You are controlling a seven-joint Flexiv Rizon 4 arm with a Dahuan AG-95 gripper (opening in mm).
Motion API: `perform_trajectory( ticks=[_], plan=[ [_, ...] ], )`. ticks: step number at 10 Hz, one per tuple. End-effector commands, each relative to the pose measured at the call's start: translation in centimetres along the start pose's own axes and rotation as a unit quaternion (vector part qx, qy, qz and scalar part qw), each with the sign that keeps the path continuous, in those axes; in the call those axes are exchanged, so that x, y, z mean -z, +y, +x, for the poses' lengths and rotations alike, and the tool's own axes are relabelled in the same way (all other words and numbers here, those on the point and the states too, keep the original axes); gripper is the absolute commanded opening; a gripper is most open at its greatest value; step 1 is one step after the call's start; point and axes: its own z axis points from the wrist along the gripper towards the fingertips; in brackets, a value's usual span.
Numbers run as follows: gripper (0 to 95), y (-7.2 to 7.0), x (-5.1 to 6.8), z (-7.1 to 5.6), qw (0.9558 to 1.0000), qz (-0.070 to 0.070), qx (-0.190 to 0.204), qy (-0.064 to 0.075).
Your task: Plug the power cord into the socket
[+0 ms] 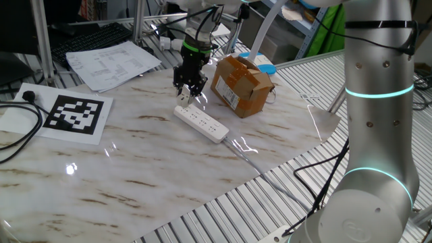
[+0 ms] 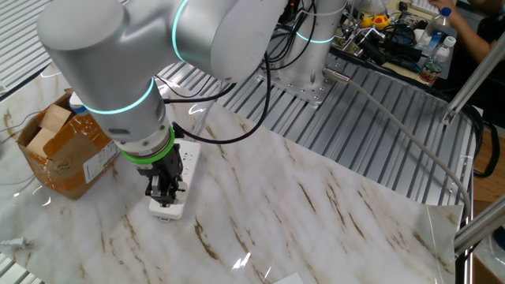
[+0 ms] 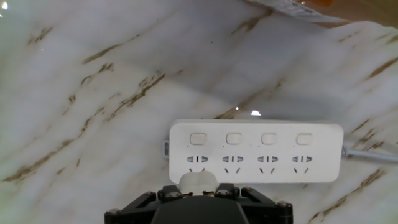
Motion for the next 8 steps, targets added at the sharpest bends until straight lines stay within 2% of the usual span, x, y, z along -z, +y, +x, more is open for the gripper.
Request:
perform_trajectory(
  ticks=[1,8],
  plan=[
    [0.0,-0.05,-0.14,-0.1,1.0,-0.001,0.002,0.0],
    [0.0,-0.25,-0.62,-0.28,0.9999,-0.011,0.013,0.001]
  ],
)
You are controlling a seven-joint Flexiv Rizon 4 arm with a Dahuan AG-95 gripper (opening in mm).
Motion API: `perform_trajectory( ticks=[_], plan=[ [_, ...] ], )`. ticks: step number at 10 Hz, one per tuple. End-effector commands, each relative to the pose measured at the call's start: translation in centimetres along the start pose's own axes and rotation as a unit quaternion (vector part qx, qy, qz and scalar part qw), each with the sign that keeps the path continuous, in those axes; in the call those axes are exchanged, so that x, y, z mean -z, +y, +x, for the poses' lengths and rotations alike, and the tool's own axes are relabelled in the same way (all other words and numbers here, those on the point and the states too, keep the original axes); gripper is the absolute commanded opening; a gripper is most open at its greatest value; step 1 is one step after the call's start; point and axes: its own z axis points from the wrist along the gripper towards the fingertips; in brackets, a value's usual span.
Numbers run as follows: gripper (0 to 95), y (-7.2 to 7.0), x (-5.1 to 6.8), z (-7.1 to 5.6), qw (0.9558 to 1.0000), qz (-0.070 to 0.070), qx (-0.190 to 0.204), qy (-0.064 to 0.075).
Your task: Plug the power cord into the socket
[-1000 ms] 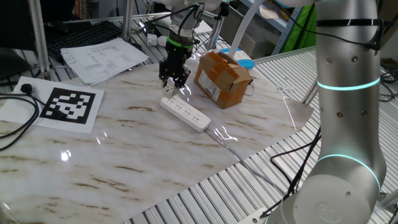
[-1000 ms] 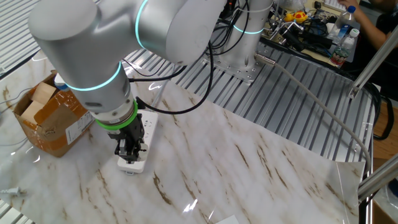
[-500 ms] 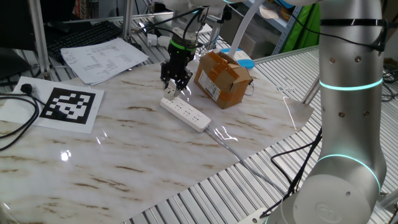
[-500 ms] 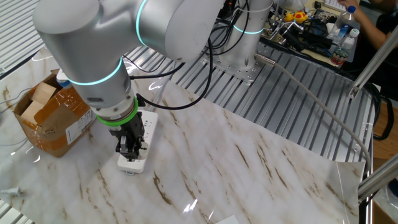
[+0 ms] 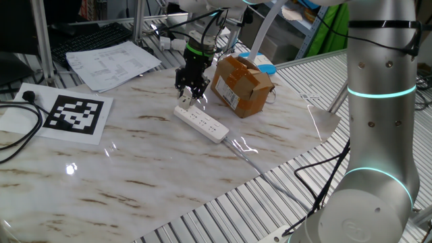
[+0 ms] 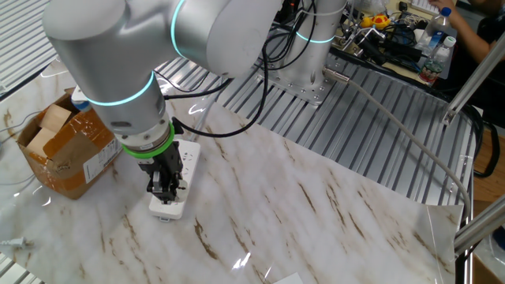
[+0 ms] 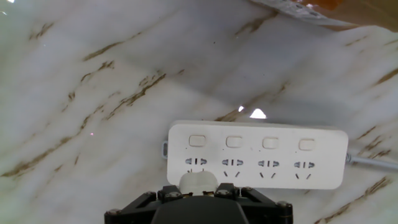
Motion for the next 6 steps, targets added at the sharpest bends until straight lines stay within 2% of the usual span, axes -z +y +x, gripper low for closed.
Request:
perform_trajectory(
  ticks=[1,6],
  plan=[
    [0.0,0.03,-0.13,-0.08,1.0,-0.004,0.003,0.0],
    [0.0,-0.25,-0.51,-0.41,0.9999,-0.011,0.012,0.002]
  ],
)
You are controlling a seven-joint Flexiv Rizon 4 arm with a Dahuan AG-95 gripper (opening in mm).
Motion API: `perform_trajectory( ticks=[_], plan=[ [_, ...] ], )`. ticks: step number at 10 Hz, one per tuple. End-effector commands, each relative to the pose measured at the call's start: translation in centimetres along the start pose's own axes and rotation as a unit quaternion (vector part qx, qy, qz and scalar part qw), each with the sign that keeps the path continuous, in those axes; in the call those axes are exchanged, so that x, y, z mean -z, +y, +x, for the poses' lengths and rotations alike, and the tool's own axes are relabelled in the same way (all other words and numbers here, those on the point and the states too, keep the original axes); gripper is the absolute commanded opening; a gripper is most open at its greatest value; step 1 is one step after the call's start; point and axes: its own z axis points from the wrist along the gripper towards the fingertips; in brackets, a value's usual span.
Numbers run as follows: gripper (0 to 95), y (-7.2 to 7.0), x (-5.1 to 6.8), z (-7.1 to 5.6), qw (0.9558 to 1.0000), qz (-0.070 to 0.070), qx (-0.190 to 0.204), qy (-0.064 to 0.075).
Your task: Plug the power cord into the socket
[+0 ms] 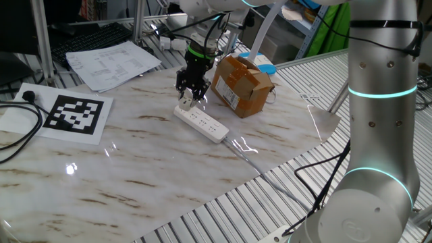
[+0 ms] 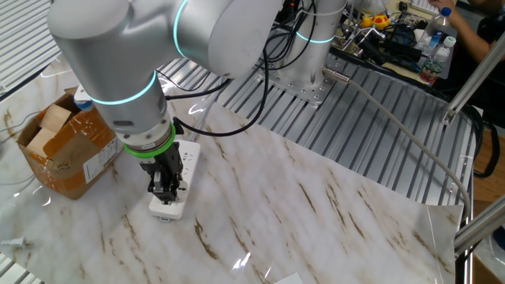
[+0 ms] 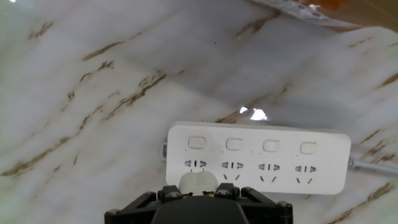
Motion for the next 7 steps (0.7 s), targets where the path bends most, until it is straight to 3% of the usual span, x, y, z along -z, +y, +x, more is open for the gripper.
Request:
perform_trajectory(
  ticks=[1,7],
  plan=[
    [0.0,-0.09,-0.11,-0.12,1.0,-0.003,0.001,0.002],
    [0.0,-0.06,-0.52,-0.14,0.9999,-0.014,-0.004,0.007]
  ],
)
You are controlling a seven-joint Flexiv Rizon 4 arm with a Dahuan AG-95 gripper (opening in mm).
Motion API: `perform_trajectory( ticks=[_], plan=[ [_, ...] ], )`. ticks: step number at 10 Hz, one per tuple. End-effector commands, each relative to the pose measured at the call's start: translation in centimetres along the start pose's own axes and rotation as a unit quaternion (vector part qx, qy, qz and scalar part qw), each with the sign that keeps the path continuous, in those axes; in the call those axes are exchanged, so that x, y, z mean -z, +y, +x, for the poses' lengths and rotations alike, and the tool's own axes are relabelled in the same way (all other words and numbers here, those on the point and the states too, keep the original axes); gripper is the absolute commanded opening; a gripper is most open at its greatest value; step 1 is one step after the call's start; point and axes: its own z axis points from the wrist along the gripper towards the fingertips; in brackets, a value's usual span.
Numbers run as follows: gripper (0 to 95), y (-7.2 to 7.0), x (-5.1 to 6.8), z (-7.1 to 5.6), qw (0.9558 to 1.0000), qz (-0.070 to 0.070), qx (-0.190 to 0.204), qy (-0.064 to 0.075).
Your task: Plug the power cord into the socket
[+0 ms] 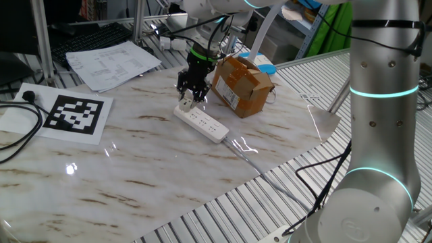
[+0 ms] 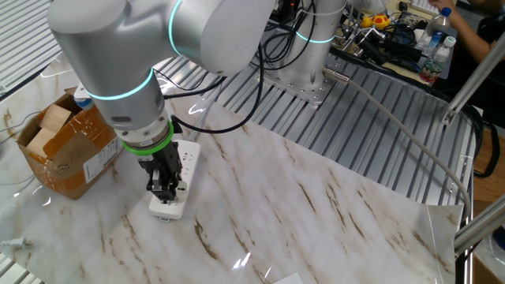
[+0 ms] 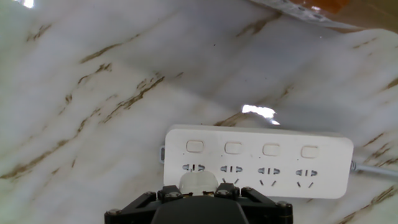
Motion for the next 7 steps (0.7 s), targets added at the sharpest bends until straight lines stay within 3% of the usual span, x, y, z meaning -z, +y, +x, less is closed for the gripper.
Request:
perform_trajectory(
  ticks=[1,7],
  plan=[
    [0.0,0.03,-0.07,-0.03,1.0,-0.002,-0.001,0.001],
    [0.0,0.04,-0.3,-0.19,1.0,-0.008,-0.003,0.003]
  ],
)
